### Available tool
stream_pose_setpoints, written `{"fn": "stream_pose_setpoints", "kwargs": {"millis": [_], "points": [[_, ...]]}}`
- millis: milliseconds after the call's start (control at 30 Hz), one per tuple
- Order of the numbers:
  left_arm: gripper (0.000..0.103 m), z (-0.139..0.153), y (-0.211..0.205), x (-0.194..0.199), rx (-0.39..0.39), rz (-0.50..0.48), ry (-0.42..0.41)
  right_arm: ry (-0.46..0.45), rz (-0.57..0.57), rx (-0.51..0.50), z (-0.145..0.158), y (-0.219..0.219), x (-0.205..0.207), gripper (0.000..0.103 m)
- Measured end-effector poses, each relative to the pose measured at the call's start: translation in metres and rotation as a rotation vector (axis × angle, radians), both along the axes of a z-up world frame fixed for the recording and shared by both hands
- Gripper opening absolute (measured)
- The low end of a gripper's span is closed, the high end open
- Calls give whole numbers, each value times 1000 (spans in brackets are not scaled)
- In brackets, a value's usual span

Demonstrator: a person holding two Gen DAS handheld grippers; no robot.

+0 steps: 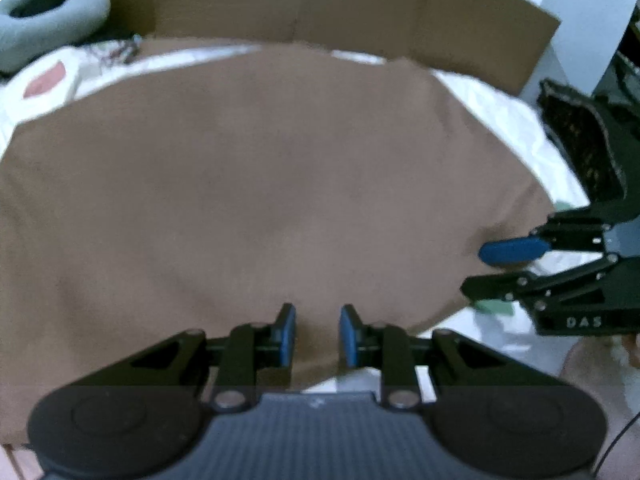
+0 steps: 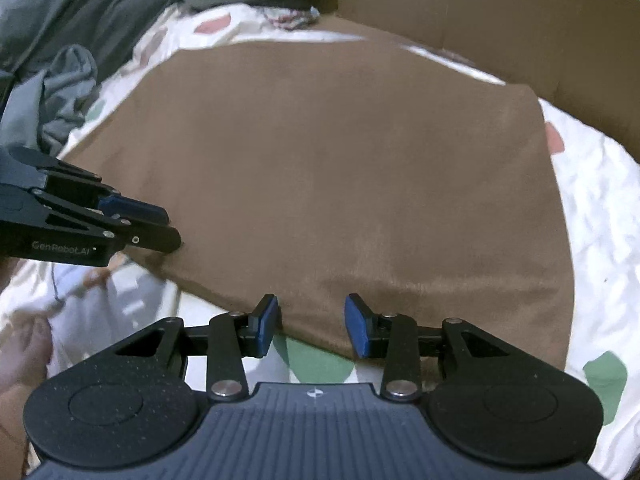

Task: Fold clothes
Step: 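Move the left gripper to a corner of the folded brown shirt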

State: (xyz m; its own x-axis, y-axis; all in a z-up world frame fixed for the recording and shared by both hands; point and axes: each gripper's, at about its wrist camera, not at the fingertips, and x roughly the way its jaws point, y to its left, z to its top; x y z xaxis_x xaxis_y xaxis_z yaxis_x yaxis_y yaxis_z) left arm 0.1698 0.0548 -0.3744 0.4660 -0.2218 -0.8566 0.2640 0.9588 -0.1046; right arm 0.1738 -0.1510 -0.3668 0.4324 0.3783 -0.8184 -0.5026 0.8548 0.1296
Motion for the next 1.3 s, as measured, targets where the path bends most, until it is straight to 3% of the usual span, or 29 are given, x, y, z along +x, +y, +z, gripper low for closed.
{"fn": "stream_pose_setpoints", "kwargs": {"millis": [367, 667, 900, 1067, 1300], "points": [[26, 5, 22, -18, 18, 18, -23, -11, -8, -9, 6, -5, -10, 44], [26, 8, 71, -24, 15, 239, -7, -32, -100, -16, 9, -27, 3, 44], [26, 7, 84, -32, 48, 286, -21, -29, -186, -42, 5, -48, 9, 44], [27, 13, 109, -40, 35, 405, -38, -23, -225, -43, 1, -60, 8, 44], [27, 9, 148, -52, 81, 554, -29, -44, -259, -66, 0, -71, 7, 44]]}}
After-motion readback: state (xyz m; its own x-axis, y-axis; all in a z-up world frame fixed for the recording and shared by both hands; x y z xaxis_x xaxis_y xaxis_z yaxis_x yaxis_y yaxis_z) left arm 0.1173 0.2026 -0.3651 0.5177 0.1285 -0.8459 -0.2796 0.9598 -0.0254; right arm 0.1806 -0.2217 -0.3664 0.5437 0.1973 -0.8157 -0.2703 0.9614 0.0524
